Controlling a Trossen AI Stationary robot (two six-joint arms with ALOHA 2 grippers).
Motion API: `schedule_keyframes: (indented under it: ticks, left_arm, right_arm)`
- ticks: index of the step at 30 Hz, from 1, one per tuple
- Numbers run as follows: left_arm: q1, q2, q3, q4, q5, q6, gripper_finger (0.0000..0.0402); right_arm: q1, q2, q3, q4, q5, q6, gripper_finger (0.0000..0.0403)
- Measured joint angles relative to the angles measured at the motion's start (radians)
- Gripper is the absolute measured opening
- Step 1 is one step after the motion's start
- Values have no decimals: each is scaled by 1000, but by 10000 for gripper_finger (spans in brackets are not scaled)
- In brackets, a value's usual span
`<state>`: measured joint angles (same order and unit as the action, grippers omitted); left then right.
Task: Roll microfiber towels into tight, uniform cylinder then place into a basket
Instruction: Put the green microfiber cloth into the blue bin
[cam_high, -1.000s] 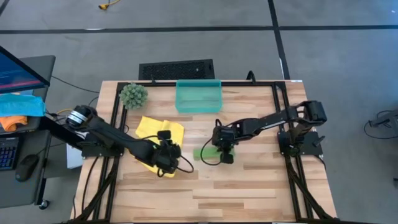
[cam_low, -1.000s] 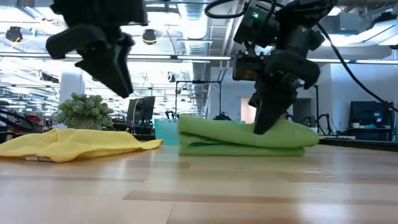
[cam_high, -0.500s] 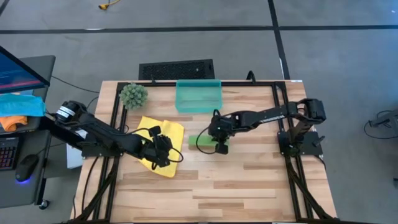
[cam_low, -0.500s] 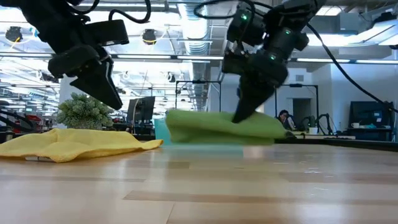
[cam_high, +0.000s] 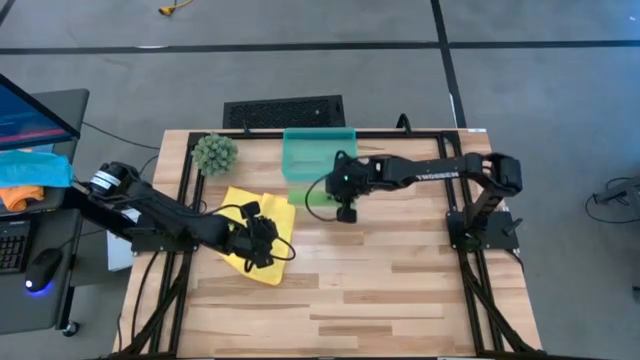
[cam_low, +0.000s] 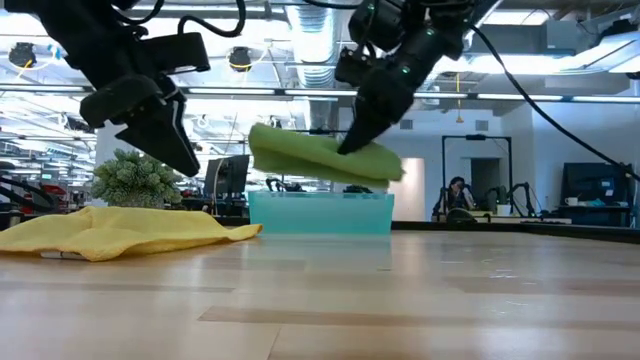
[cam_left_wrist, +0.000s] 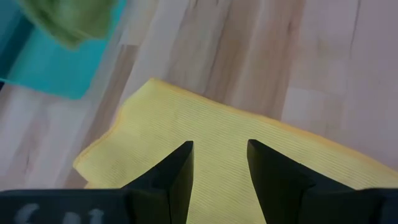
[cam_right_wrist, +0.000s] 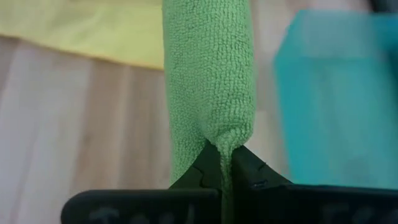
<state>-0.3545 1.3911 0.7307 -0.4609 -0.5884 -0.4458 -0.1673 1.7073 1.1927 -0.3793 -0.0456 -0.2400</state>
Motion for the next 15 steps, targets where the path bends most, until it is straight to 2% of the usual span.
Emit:
schedule_keyframes:
  ticks: [3, 8, 15]
  left_arm:
    - [16, 0, 0, 0, 0, 0, 144]
    - [63, -9, 0, -5, -3, 43, 144]
    - [155, -101, 0, -33, -17, 120, 144]
  right_arm:
    - [-35, 0, 41, -3, 31, -53, 20]
    - [-95, 0, 77, 13, 154, -188, 20]
    - [-210, 33, 80, 129, 194, -334, 20]
